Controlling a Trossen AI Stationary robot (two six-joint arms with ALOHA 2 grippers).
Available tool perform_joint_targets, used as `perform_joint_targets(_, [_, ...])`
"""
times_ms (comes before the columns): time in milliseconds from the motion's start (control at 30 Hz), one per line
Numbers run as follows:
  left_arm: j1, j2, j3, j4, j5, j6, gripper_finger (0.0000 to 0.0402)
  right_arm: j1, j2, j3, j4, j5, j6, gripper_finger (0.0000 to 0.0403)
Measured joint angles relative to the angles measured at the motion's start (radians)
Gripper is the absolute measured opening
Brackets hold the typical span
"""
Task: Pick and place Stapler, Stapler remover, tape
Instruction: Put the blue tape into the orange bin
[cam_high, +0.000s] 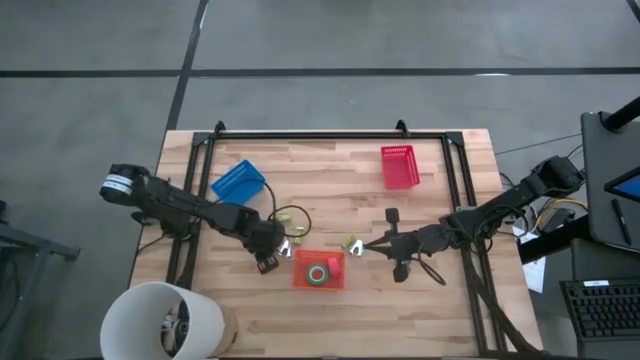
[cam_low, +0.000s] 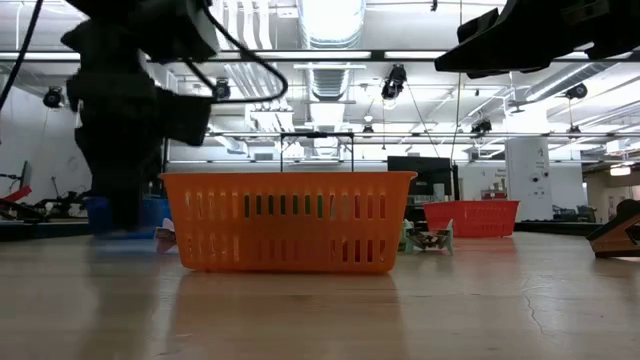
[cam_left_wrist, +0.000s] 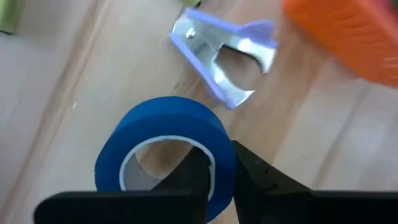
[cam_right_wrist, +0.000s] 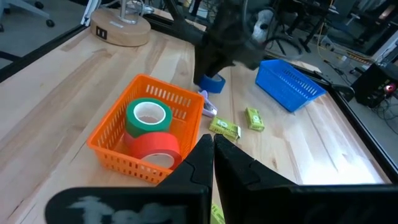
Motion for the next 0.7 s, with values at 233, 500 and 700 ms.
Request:
perform_joint_targets(233, [-0.032, -0.145, 0.001, 0.171, -0.049, -0.012, 0.0048, 0.000, 0.000, -0.004, -0.002, 0.001, 0.000, 0.0008])
perform_joint_targets(500, [-0.096, -0.171, -0.005, 0.629, -0.157, -0.005, 0.0057, 0.000, 0.000, -0.005, 0.003, 0.001, 0.000, 0.0008])
perform_joint_targets(700, [-0.120, -0.028, -0.050, 0.806, -0.170, -0.161, 0.0052, 0.000, 0.000, -0.005, 0.004, 0.001, 0.000, 0.0008])
